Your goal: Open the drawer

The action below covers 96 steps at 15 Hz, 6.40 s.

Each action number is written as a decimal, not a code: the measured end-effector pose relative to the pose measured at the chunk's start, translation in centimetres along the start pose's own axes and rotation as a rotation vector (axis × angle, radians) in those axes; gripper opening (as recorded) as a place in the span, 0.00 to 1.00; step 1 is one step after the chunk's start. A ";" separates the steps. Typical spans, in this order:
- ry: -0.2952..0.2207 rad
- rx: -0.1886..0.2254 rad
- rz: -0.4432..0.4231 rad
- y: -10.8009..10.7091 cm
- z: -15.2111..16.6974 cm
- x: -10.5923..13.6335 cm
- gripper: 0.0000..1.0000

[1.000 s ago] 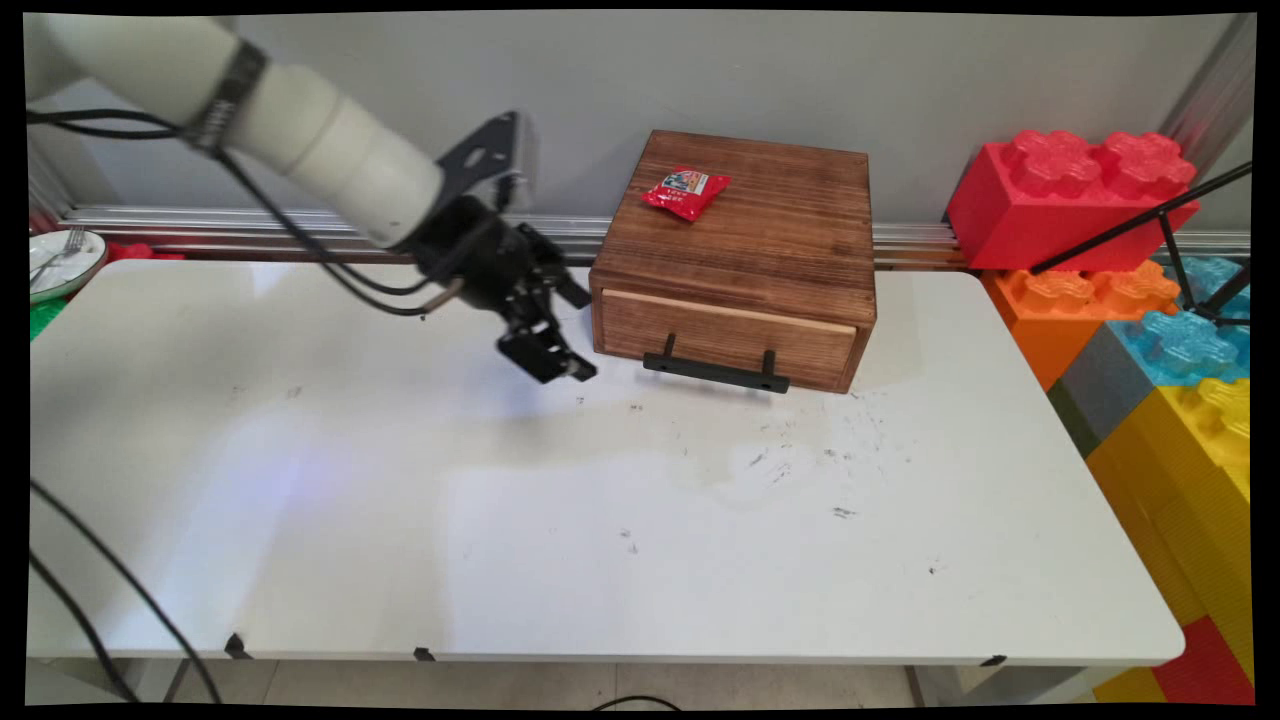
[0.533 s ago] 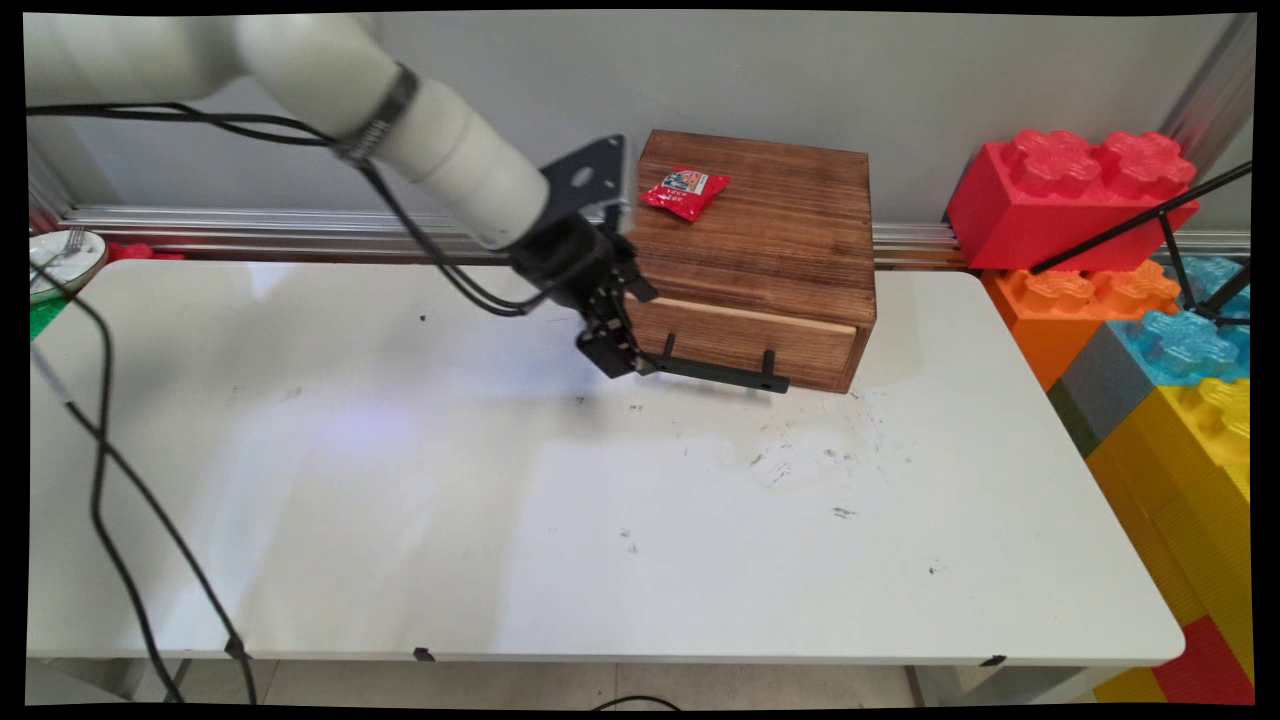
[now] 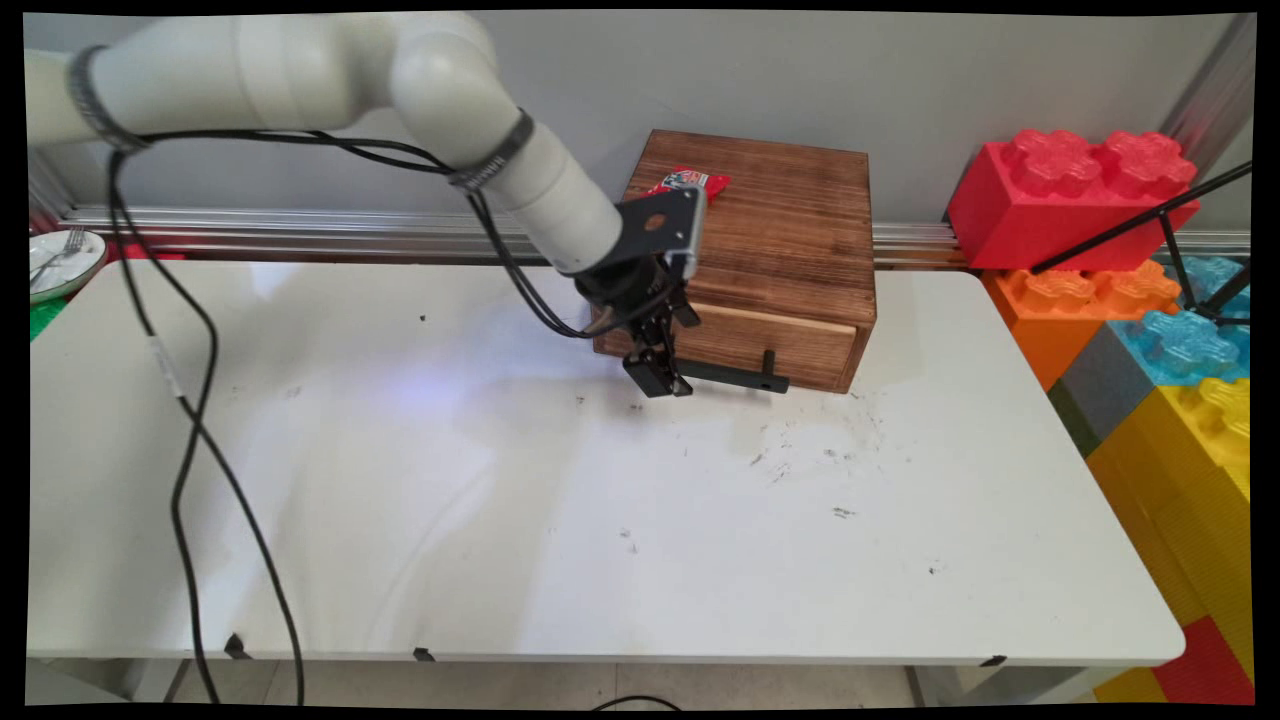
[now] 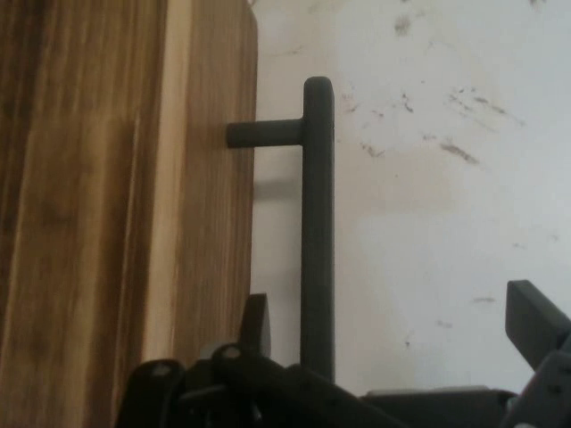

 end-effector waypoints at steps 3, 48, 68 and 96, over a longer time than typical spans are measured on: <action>-0.015 -0.019 0.031 -0.7 2.0 0.3 1.00; -0.073 -0.113 0.063 6.4 8.4 1.7 1.00; -0.067 -0.138 -0.031 12.2 6.0 2.8 1.00; -0.046 -0.187 0.035 19.3 2.4 0.9 1.00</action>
